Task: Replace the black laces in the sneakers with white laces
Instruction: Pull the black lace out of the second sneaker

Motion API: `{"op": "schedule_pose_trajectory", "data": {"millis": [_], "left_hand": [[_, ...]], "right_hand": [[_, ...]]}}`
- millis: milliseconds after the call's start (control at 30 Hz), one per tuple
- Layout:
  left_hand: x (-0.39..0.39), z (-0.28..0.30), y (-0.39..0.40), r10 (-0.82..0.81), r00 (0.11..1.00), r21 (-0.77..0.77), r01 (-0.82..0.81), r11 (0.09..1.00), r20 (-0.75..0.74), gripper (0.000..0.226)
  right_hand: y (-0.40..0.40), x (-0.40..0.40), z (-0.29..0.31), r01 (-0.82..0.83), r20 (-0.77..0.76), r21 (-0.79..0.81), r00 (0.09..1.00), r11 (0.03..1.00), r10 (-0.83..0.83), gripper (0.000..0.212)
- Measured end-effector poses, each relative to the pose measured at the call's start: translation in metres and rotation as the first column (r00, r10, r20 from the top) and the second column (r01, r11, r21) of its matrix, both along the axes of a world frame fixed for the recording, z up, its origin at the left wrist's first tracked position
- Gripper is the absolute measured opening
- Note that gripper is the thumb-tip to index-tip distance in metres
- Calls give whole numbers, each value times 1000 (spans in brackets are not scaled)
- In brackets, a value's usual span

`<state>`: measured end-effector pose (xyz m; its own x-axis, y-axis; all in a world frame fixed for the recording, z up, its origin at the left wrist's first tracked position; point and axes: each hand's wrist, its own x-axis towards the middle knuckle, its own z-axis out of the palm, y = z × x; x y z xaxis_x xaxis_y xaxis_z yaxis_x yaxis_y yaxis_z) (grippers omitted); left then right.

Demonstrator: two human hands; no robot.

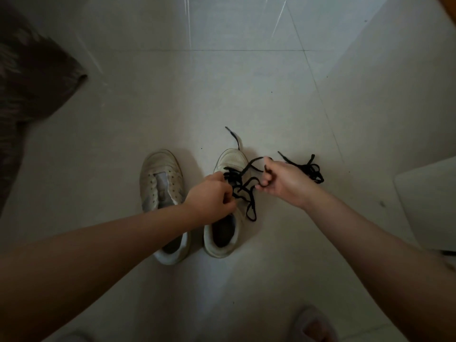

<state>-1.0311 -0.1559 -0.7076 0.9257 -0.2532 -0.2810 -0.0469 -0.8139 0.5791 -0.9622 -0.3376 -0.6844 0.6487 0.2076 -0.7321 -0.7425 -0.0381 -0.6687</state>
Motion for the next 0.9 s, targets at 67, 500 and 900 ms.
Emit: {"op": "schedule_pose_trajectory", "data": {"millis": [67, 500, 900], "left_hand": [[1, 0, 0, -2, 1000, 2, 2, 1000, -7, 22], [4, 2, 1, -21, 999, 16, 21, 1000, -29, 22], [0, -2, 1, -22, 999, 18, 21, 1000, 39, 21]], "right_hand": [[5, -4, -4, -292, 177, -420, 902, 859, 393, 26], [-9, 10, 7, -170, 396, -762, 641, 625, 658, 23], [4, 22, 23, 385, 8, 304, 914, 871, -407, 33]]}}
